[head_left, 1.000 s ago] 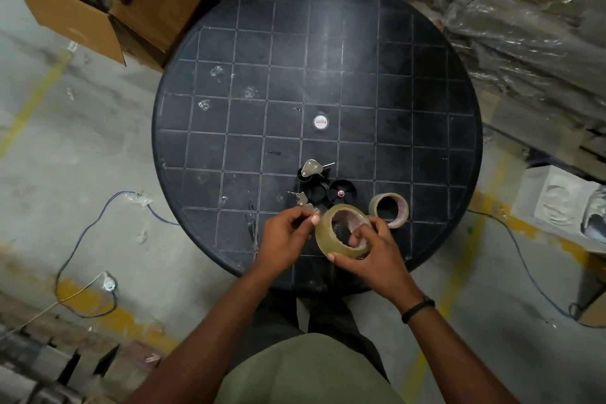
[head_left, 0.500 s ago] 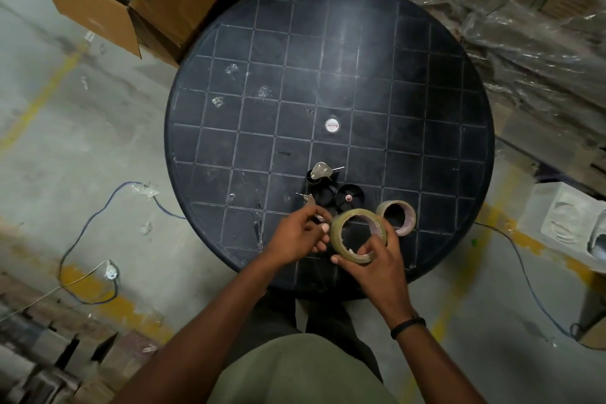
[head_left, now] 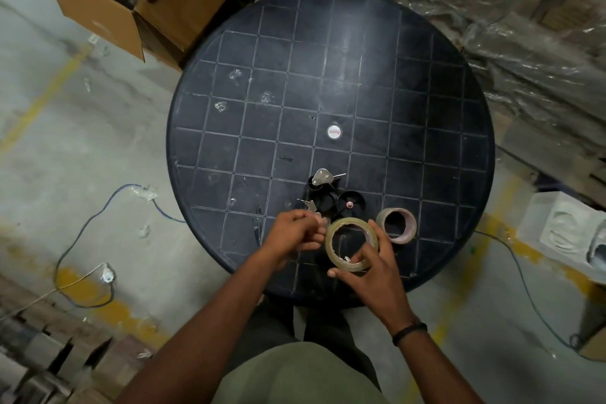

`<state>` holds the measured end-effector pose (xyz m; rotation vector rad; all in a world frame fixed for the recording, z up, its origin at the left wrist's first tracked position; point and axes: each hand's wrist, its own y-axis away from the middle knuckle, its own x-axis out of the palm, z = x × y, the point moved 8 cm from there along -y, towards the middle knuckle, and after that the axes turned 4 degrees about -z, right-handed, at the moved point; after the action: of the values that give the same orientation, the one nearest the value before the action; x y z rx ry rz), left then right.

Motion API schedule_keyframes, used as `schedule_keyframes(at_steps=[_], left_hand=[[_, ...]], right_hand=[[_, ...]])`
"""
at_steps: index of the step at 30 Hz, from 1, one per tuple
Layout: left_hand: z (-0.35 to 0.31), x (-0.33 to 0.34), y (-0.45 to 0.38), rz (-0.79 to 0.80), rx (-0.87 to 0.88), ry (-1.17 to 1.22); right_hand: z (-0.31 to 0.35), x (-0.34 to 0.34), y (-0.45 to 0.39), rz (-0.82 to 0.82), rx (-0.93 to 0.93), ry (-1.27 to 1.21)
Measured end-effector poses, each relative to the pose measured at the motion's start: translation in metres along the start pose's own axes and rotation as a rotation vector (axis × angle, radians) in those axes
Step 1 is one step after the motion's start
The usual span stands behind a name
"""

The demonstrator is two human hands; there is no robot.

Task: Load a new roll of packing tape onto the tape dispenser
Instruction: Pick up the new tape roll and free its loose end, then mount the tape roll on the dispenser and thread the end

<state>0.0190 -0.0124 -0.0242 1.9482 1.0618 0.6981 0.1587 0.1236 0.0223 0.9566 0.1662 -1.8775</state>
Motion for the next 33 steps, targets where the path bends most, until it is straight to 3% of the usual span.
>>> schedule_keyframes(at_steps=[7,13,19,21,23,28,33], left_hand=[[0.010,0.000,0.000,-0.069,-0.237,0.141],[-0.002,0.008,0.001,-0.095,-0.277,0.263],[-0.010,0.010,0.003,-0.141,-0.240,0.347],[-0.010,0.013,0.003,-0.135,-0.222,0.373],[-0.018,0.014,0.007,-0.161,-0.137,0.387],[-0.049,0.033,0.031,-0.101,0.262,0.104],[-0.046,0.065,0.064,0.003,0.534,-0.468]], right_hand=[[0.022,-0.010,-0.006,-0.096,-0.114,0.219],[0.030,-0.023,-0.010,-0.210,-0.103,0.330],[-0.001,-0.032,-0.006,-0.311,0.141,0.076],[-0.012,-0.027,-0.011,-0.178,0.147,-0.088],[-0.009,-0.013,-0.015,-0.006,0.097,-0.177],[-0.010,-0.022,-0.021,-0.126,0.555,-0.867],[-0.027,-0.013,-0.006,0.143,0.853,-0.967]])
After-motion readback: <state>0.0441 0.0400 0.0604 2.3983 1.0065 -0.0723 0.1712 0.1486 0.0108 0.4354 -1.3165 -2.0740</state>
